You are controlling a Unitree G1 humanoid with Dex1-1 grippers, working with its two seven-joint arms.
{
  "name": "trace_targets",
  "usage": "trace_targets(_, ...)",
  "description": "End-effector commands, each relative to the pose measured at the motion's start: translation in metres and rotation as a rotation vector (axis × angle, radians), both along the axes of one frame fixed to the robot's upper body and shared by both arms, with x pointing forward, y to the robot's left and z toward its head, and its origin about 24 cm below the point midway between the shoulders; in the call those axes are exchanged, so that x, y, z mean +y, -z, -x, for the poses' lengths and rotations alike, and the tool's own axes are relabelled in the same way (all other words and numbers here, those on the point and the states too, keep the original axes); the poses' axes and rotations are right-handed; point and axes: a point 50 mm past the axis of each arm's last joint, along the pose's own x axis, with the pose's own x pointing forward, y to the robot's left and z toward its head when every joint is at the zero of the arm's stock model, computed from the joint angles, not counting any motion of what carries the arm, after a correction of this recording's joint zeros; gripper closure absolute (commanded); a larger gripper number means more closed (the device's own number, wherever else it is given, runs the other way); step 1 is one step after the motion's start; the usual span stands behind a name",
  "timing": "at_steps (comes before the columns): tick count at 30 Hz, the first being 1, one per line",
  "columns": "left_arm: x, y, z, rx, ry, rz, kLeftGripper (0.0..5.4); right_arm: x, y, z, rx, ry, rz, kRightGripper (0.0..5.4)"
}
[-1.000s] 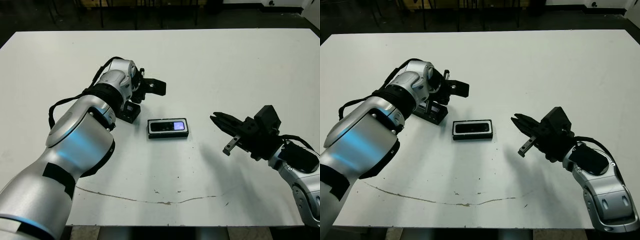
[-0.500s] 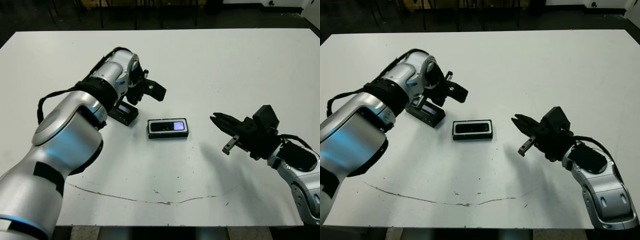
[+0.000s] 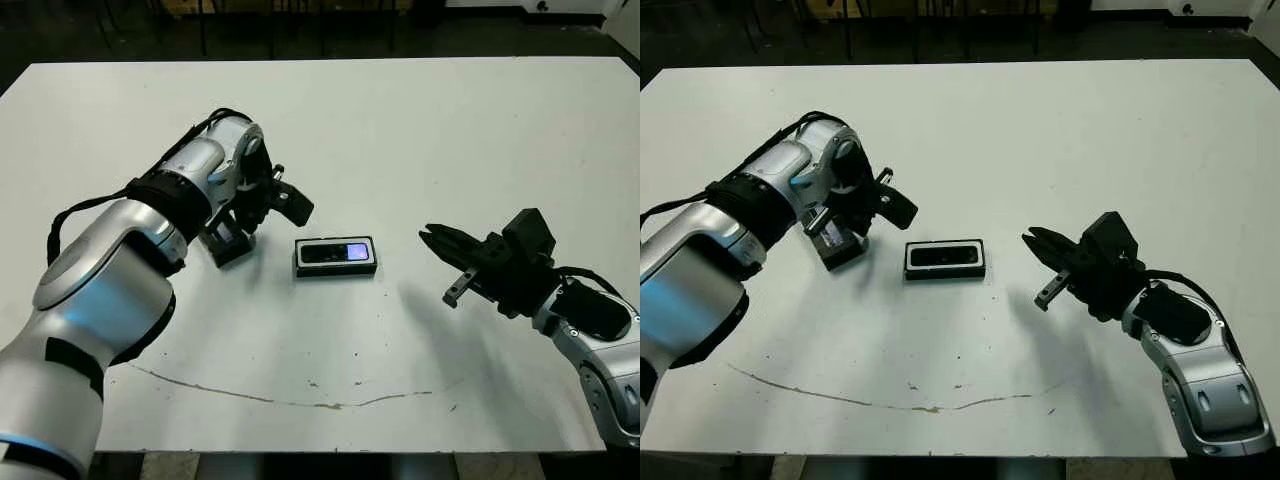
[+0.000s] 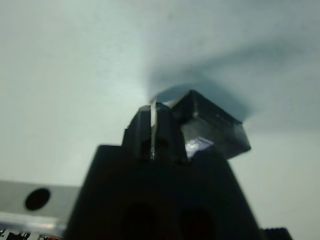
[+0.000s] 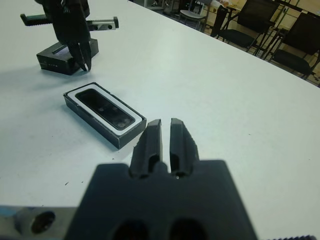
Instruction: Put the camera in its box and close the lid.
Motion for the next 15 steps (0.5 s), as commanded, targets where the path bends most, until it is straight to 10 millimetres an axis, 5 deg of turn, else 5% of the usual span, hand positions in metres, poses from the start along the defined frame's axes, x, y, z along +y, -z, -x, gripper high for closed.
trace_targets(1, 0.008, 0.008, 0.003, 0.030, -0.014, -0.002, 5.40, -0.001, 0.003, -0.001, 0.019, 0.005, 0.018, 5.38)
trace_targets(15, 0.023, 0.007, 0.017, 0.149, -0.014, -0.073, 5.40, -0.002, 0.003, -0.001, 0.014, 0.009, 0.029, 5.38)
